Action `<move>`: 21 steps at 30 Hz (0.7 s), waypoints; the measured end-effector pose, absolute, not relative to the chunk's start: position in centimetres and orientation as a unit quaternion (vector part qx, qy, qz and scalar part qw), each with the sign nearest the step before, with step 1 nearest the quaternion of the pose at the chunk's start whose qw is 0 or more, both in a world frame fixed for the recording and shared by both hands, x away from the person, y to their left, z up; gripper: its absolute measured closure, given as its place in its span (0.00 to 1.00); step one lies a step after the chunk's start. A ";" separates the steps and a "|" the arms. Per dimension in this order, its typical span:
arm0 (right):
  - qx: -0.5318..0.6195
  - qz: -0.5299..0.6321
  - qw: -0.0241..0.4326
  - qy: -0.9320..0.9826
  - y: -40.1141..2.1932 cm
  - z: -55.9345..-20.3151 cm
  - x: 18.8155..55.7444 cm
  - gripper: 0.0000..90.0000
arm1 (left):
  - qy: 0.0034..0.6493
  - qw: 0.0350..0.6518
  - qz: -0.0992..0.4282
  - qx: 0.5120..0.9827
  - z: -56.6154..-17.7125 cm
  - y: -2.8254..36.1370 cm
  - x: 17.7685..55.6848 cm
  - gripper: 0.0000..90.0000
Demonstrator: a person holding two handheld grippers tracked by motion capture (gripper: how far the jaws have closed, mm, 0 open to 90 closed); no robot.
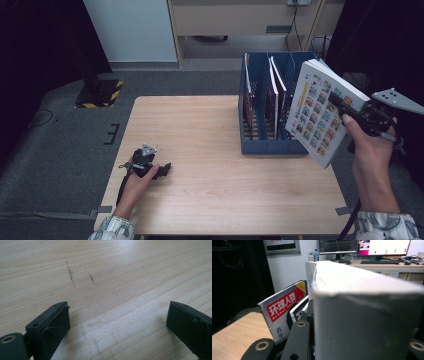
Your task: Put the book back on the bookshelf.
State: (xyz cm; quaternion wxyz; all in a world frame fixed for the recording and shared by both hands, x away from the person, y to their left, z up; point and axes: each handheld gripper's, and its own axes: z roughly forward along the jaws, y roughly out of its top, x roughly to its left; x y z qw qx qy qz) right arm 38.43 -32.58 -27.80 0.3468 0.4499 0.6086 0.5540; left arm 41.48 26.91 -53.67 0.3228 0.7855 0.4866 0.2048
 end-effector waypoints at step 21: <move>0.485 0.526 0.373 0.591 -32.6 -27.8 43.2 0.82 | 0.485 0.324 0.204 0.786 -53.7 26.8 41.5 0.04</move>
